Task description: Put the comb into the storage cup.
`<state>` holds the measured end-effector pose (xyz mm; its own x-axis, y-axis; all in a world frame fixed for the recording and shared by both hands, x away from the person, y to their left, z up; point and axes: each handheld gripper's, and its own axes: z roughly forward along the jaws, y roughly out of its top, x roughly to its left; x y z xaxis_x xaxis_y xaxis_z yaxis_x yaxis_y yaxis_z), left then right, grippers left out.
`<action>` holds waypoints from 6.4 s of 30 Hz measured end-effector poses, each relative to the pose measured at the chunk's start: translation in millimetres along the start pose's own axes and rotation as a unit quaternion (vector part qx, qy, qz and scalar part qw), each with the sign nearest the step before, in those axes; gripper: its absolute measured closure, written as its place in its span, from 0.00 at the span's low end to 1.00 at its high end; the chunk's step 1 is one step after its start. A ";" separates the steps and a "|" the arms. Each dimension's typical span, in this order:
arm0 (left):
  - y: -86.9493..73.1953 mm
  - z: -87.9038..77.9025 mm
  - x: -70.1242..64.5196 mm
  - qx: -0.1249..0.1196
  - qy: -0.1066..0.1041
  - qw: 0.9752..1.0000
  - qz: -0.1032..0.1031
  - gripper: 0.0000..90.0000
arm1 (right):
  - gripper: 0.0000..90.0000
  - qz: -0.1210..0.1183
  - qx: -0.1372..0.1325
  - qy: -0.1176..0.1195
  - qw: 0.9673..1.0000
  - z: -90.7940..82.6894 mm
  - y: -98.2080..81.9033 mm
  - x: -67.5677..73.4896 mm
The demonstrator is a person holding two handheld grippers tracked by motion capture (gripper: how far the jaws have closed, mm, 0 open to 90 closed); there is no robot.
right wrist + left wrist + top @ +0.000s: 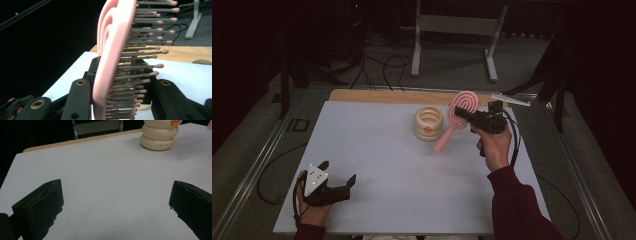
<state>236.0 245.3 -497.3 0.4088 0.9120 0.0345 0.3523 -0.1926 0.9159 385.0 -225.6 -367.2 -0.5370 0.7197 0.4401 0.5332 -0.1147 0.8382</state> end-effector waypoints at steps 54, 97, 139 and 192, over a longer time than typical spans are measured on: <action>-0.4 0.2 0.7 -0.002 -0.004 1.000 -0.012 0.00 | 0.71 -0.014 -0.023 -0.055 0.998 10.0 36.7 -20.2; 0.4 -0.6 1.2 0.000 -0.004 1.000 -0.014 0.00 | 0.71 -0.004 -0.060 -0.099 0.993 13.2 62.6 -38.5; 0.0 -0.6 0.9 -0.003 -0.005 1.000 -0.013 0.00 | 0.71 0.004 -0.082 -0.105 0.991 28.5 70.1 -33.4; 0.1 0.3 -0.3 -0.007 -0.008 1.000 -0.013 0.00 | 0.71 0.002 -0.082 -0.084 0.993 53.5 63.2 -17.8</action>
<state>236.2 245.0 -497.3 0.4134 0.9105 0.0043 0.3518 -0.1641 0.9216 463.2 -209.0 -339.3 -0.4110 0.8218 0.3947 0.4132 -0.2181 0.8842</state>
